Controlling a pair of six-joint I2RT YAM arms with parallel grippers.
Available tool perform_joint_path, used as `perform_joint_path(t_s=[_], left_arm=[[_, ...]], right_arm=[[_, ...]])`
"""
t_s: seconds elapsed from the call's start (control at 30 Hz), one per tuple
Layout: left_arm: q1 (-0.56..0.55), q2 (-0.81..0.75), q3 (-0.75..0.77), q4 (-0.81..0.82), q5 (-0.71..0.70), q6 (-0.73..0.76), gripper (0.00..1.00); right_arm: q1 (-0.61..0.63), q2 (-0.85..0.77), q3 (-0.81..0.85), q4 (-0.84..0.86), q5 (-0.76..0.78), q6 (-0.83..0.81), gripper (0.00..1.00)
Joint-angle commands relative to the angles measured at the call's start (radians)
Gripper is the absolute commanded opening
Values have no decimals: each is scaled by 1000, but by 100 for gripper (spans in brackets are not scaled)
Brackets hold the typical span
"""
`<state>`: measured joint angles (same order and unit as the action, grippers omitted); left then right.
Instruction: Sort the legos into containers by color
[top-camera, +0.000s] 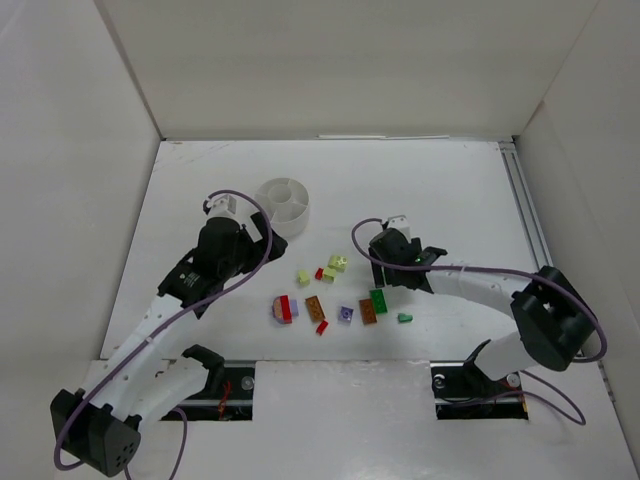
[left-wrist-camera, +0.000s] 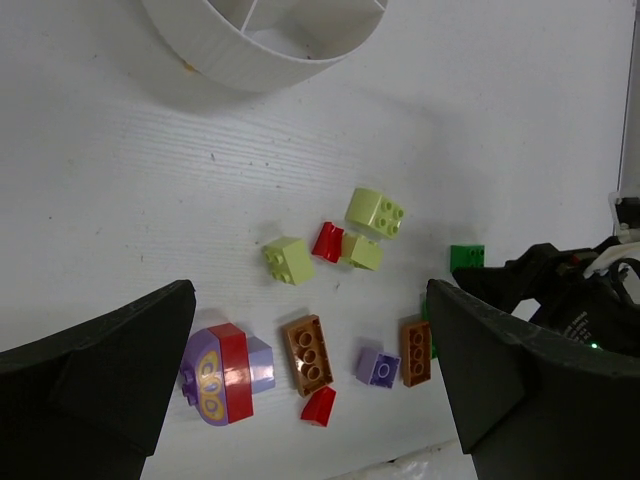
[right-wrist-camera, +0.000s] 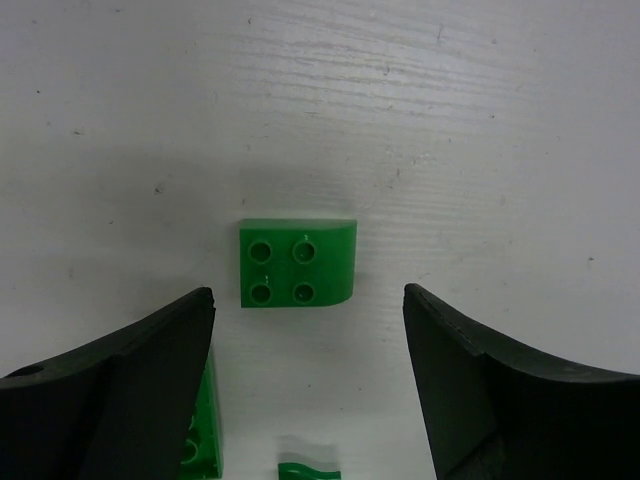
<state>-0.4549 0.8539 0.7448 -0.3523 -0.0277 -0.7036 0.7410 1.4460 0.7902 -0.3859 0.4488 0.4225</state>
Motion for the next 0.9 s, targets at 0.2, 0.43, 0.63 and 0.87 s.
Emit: perform_joint_path(t_s=[0.2, 0.43, 0.63, 0.87], left_arm=[[-5, -41, -12, 9, -9, 4, 100], [-5, -41, -12, 21, 9, 13, 100], [-5, -41, -2, 30, 9, 13, 100], [-5, -50, 17, 9, 9, 13, 100]], right_arm=[[-34, 68, 32, 85, -22, 21, 75], [-98, 68, -16, 176, -120, -22, 66], [-109, 77, -25, 188, -153, -33, 58], [-109, 68, -34, 188, -183, -42, 35]])
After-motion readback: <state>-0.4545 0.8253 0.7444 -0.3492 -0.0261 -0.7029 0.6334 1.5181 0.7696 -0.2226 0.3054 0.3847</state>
